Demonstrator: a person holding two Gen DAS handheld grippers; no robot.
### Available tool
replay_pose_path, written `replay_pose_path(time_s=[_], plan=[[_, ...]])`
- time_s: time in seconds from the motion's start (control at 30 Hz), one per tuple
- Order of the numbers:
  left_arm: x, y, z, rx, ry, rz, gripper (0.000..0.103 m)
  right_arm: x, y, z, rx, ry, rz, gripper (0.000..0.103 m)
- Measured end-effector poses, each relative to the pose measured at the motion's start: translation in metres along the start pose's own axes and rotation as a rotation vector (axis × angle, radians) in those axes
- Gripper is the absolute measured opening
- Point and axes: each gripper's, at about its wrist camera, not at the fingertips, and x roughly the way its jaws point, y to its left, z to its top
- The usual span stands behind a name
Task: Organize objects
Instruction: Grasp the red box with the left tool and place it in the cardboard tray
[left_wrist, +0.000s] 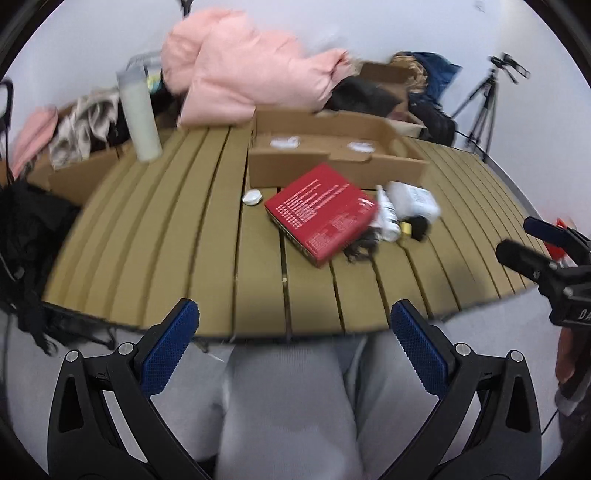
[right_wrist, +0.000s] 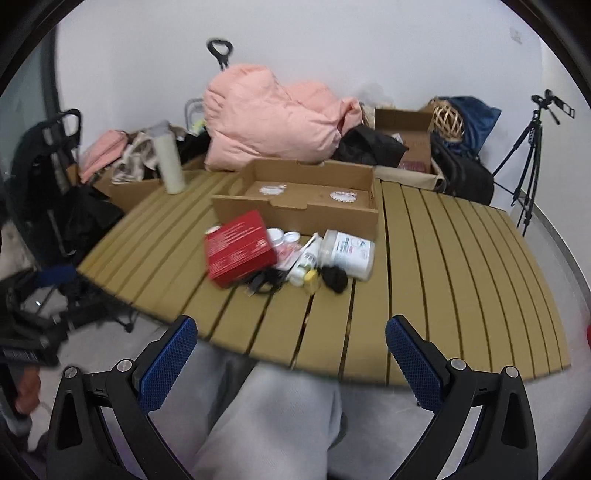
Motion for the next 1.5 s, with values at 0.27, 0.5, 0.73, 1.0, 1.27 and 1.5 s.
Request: replay_pose_path(time_s=[0.27,0.5,0.73,1.0,1.27,1.5], plan=[[0.098,0.005,0.04,-0.119,0.059,-0.157,0.068,0.141,0.003,0.059,0.062,0.126,0.2,0.057],[0.121,0.029,0.033,-0.277,0.062,-0.265,0.046,0.184,0.012,0.049,0.077,0.176,0.286,0.045],[0.078,0.0,0.045,-0.202,-0.018,-0.263,0.043,0.147,0.001,0.048,0.123,0.096,0.263,0.043],[0.066,-0.022,0.087,-0.148,-0.067,-0.33,0.043,0.101,-0.021,0.066,0.14,0.004,0.195,0.043],[0.111,0.005,0.196,-0.143,-0.06,-0.251,0.043,0.151,-0.03,0.151,0.183,0.001,0.223,0.043],[0.221,0.053,0.254,-0.079,-0.012,-0.035,0.051,0.297,-0.021,0.21,0.223,0.17,0.165,0.039]])
